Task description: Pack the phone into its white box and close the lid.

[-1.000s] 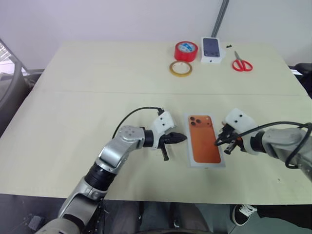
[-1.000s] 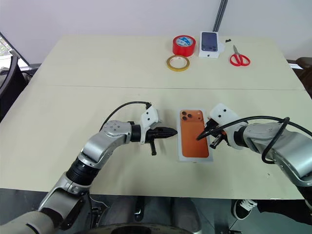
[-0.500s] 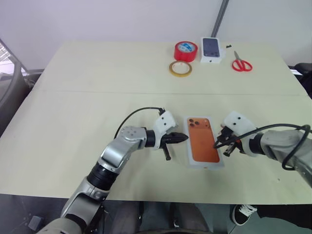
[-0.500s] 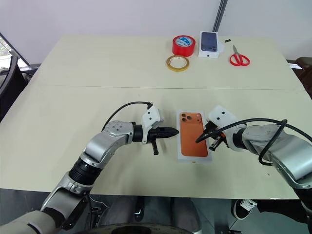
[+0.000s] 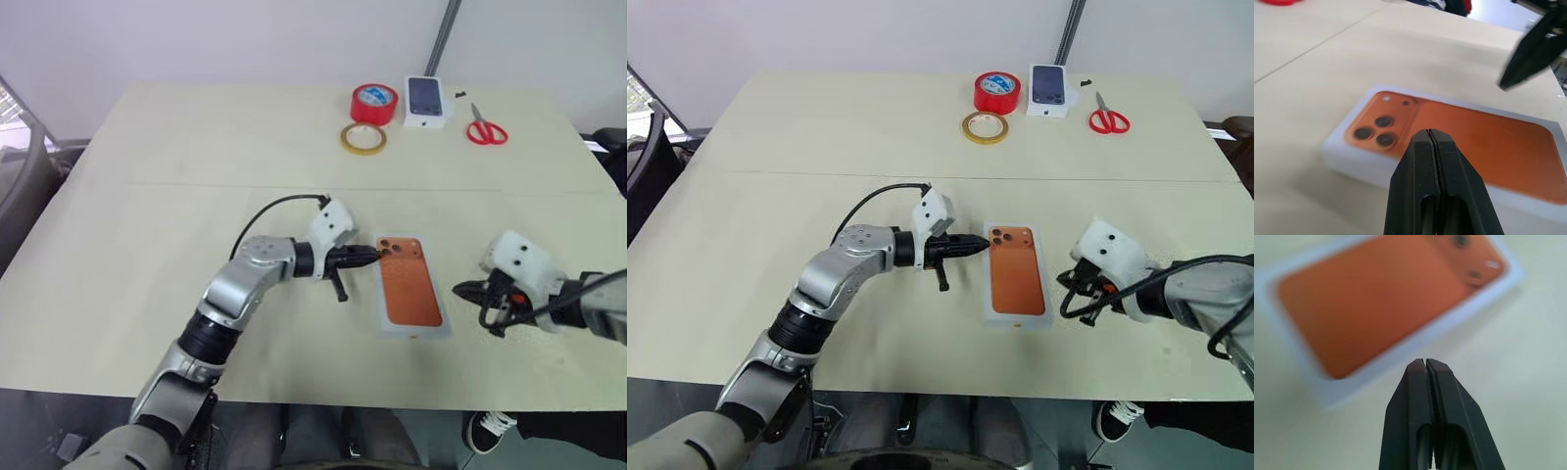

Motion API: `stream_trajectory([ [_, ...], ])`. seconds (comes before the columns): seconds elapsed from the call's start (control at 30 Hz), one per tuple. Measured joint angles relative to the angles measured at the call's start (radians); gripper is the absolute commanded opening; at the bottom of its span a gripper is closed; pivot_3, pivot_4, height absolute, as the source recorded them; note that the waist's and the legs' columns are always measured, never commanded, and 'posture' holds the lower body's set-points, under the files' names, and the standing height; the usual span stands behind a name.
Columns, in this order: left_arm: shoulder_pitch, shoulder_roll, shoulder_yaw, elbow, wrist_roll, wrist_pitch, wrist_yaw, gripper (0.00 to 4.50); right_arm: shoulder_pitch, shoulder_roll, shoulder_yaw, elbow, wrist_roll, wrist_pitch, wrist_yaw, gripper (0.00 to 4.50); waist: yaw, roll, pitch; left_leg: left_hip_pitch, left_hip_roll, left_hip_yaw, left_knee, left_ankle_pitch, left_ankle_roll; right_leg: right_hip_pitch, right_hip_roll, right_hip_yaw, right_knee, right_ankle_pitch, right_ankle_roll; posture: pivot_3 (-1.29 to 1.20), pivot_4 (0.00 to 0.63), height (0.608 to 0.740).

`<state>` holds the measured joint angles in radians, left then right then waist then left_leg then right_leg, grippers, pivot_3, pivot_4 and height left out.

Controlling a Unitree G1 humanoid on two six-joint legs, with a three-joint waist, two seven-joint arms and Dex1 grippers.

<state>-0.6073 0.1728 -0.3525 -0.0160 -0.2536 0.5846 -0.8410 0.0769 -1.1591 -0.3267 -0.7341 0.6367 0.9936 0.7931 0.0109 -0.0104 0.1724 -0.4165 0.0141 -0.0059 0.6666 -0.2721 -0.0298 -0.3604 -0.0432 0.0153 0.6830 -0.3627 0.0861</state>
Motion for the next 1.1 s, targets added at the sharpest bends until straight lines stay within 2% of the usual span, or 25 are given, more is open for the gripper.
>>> stream_trajectory([
  [0.27, -0.033, 0.003, -0.106, 0.096, 0.088, -0.053, -0.021, 0.00, 0.082, 0.034, 0.086, -0.077, -0.016, 0.029, -0.064, 0.07, 0.001, 0.000, 0.000, 0.005, 0.000, 0.000, -0.001, 0.000, 0.000, 0.005, 0.000, 0.000, -0.001, 0.000, 0.000, 0.00, 0.150, 0.740],
  [0.57, -0.009, 0.044, -0.085, 0.081, 0.088, -0.051, -0.031, 0.00, 0.066, 0.048, 0.116, -0.086, -0.050, 0.027, -0.105, 0.07, 0.000, 0.000, 0.000, 0.006, 0.000, 0.000, -0.001, 0.000, 0.000, 0.005, 0.000, 0.000, -0.001, 0.000, 0.000, 0.00, 0.150, 0.740],
  [0.7, 0.023, 0.088, 0.024, 0.057, 0.044, -0.026, -0.005, 0.00, -0.007, 0.134, 0.082, -0.048, -0.064, -0.018, -0.144, 0.07, -0.002, -0.001, 0.000, 0.006, 0.001, 0.000, -0.001, 0.000, 0.000, 0.004, 0.000, 0.000, 0.000, 0.000, 0.000, 0.00, 0.150, 0.740],
  [0.87, 0.067, 0.253, 0.260, -0.023, -0.035, -0.001, 0.000, 0.00, -0.082, 0.217, 0.006, 0.093, -0.108, -0.124, -0.183, 0.07, -0.005, 0.000, 0.000, 0.006, 0.001, 0.000, -0.002, 0.000, -0.001, 0.004, 0.000, 0.000, -0.001, 0.000, 0.000, 0.00, 0.150, 0.740],
  [0.97, 0.152, 0.374, 0.384, -0.021, -0.052, -0.019, -0.001, 0.00, -0.132, 0.261, -0.008, 0.207, -0.123, -0.179, -0.193, 0.07, -0.008, 0.000, 0.000, 0.006, 0.001, 0.001, -0.002, 0.000, -0.001, 0.004, -0.001, 0.001, 0.000, 0.000, 0.000, 0.00, 0.150, 0.740],
  [1.1, 0.218, 0.455, 0.509, 0.015, -0.063, -0.040, 0.011, 0.00, -0.169, 0.303, -0.015, 0.296, -0.124, -0.217, -0.196, 0.07, 0.001, 0.000, 0.000, 0.006, 0.000, 0.001, -0.002, 0.000, -0.001, 0.004, -0.002, 0.000, 0.000, 0.000, 0.000, 0.00, 0.150, 0.740],
])
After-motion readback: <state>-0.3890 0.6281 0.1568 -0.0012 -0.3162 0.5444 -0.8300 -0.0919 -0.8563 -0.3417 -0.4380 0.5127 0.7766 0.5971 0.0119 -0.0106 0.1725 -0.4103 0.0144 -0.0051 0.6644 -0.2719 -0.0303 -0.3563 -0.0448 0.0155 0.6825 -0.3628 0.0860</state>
